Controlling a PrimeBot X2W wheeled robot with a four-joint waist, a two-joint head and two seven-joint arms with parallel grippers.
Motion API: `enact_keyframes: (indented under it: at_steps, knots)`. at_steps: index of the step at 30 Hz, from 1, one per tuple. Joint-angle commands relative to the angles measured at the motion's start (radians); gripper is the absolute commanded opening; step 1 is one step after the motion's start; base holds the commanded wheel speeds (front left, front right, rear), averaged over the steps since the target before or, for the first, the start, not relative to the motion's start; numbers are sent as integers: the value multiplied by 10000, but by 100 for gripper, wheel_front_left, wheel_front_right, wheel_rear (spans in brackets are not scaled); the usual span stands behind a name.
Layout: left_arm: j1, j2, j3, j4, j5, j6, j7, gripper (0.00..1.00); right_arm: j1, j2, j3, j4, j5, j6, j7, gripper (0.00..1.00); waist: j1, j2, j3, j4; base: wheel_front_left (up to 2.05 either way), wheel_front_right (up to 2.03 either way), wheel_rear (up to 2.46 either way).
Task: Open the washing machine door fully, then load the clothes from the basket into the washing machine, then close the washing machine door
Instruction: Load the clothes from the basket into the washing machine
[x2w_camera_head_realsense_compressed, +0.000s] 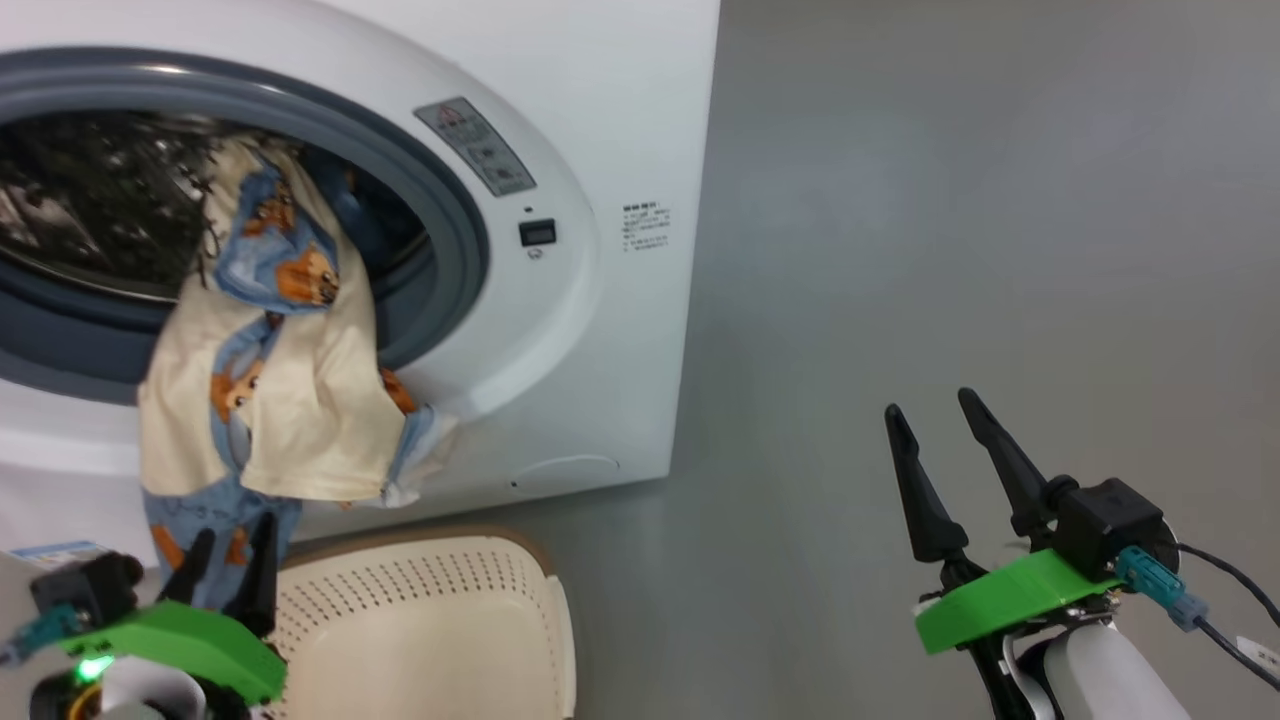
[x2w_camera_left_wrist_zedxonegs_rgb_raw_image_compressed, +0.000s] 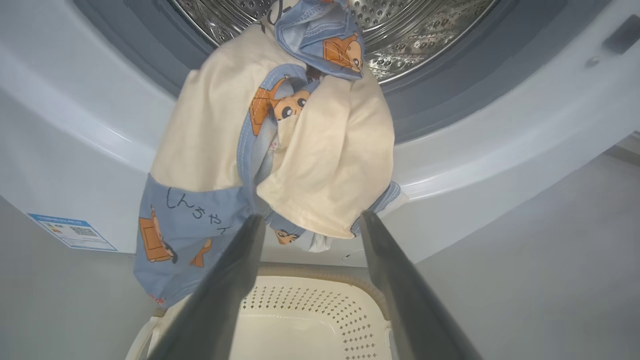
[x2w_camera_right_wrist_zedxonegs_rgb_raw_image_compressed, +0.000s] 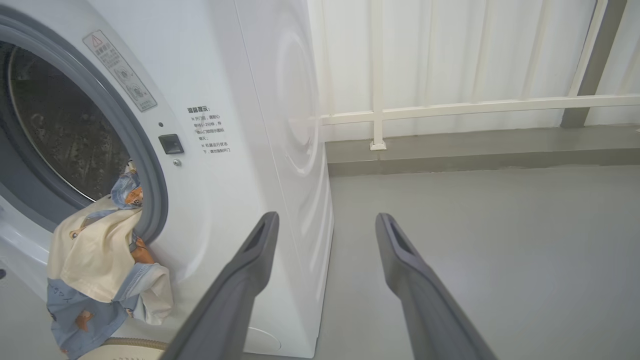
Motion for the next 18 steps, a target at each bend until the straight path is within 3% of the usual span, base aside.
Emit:
enact_keyframes:
  at_steps: [1, 10, 18]
  knots:
    - [-529, 605, 122, -33, -371, -20, 9, 100, -374, 52, 172, -341, -153, 75, -80, 100, -1, 0, 1030, -544, 0, 0, 0]
    - [-1788, 1615, -1102, 783, -2147, -20, 89, 100, -646, 211, 212, -831, -420, 75, -80, 100, -1, 0, 2187, -1031, 0, 0, 0]
    - [-2714, 2179, -1852, 1412, -3038, -20, 156, 100, -729, 215, 281, -1270, -278, 75, -80, 100, -1, 0, 2924, -1287, 0, 0, 0]
